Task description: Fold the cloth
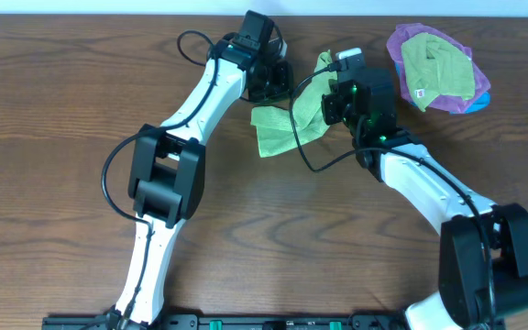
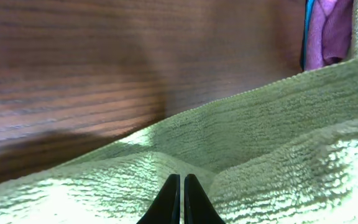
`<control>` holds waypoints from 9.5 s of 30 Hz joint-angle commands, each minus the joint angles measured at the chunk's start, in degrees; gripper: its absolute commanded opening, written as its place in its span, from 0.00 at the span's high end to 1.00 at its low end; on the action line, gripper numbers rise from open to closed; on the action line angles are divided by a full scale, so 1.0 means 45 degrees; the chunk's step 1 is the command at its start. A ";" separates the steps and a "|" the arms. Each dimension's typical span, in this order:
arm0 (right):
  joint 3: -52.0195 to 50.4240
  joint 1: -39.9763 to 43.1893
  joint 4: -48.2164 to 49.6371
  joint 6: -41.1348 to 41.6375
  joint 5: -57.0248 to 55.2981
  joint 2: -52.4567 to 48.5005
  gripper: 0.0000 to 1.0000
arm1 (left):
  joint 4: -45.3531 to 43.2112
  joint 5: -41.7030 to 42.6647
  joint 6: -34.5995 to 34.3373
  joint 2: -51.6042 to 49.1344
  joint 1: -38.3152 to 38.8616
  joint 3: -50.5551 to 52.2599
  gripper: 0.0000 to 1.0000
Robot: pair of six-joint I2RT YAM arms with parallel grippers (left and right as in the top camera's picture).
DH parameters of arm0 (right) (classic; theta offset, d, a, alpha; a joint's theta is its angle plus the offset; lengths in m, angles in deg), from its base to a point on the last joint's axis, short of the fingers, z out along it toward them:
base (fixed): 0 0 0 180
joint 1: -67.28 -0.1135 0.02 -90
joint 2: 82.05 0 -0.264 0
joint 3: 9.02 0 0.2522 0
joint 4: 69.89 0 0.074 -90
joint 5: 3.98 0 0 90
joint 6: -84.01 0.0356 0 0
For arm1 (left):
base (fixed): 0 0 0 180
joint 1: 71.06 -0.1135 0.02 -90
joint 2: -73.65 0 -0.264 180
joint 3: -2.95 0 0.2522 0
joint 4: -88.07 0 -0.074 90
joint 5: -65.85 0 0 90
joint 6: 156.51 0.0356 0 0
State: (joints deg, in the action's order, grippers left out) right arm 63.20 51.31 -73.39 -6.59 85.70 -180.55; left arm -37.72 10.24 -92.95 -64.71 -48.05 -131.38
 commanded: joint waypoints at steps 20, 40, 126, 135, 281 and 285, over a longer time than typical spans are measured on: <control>0.0131 0.0223 -0.0019 0.0175 -0.0214 0.0078 0.99 | -0.0204 0.0549 -0.0908 -0.0209 0.1287 0.0024 0.94; 0.0126 0.0078 -0.1477 0.0112 0.1506 0.0078 0.99 | 0.0583 0.0719 0.0219 -0.0155 -0.0476 0.0019 0.94; -0.6062 0.3730 -1.3906 0.1472 0.5552 1.9783 0.01 | 0.7077 0.0306 0.3269 0.2443 -0.1409 0.0563 0.65; -0.6067 0.3721 -1.3920 0.2079 0.5362 1.9997 0.01 | 0.7368 -0.0291 0.3351 0.3453 -0.0685 0.0617 0.67; -0.6067 0.3721 -1.4008 0.2079 0.5367 1.9997 0.01 | -0.5751 -0.1219 -0.2336 0.0835 -0.6261 0.3016 0.94; -0.6067 0.3721 -1.4008 0.2079 0.5367 1.9997 0.01 | -0.5105 -0.2040 -0.1481 0.0835 -0.6339 0.3016 0.94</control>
State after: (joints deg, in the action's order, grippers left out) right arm 35.94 67.70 -136.38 2.15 109.79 -90.93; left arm -61.54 4.69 -103.92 -60.60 -76.27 -116.32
